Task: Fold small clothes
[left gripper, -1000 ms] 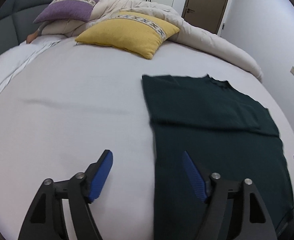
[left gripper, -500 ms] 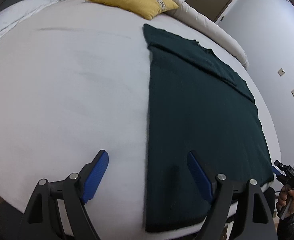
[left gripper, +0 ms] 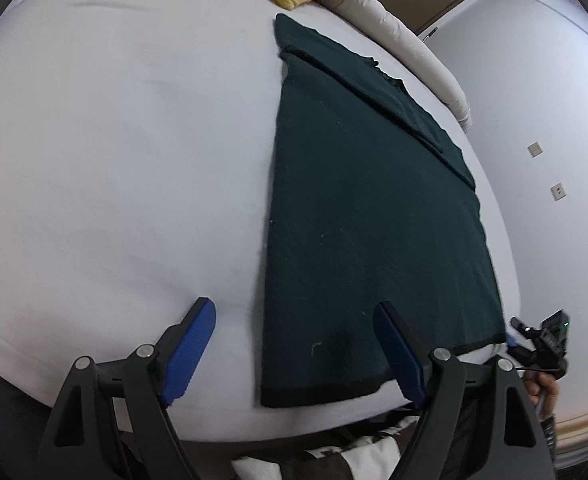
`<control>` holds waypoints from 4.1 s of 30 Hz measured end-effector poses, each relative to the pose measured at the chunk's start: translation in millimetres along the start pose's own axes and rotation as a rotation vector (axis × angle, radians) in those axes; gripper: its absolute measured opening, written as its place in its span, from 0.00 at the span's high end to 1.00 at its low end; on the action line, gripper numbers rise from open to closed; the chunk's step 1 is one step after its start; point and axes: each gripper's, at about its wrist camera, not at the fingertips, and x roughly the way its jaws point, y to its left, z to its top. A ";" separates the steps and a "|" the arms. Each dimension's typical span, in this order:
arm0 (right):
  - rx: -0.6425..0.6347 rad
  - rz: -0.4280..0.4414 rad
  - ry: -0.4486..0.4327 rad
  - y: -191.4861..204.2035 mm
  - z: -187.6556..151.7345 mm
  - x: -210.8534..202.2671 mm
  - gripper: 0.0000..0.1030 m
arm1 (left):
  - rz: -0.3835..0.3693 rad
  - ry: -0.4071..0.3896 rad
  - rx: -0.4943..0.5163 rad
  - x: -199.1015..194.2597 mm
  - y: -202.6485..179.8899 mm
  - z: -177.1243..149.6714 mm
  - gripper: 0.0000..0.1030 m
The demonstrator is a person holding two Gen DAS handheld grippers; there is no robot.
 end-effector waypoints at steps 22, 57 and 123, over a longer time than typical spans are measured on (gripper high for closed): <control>0.086 0.081 0.049 -7.4 -8.6 9.1 0.82 | -0.111 0.082 -0.151 5.2 11.7 -8.1 0.90; 0.071 0.231 -0.244 136.0 224.9 36.6 0.94 | -0.433 -0.243 -0.310 -20.0 -16.9 181.5 0.94; -0.437 -0.476 -0.236 163.8 292.3 233.0 0.75 | 0.141 -0.267 0.046 119.8 -26.2 267.1 0.68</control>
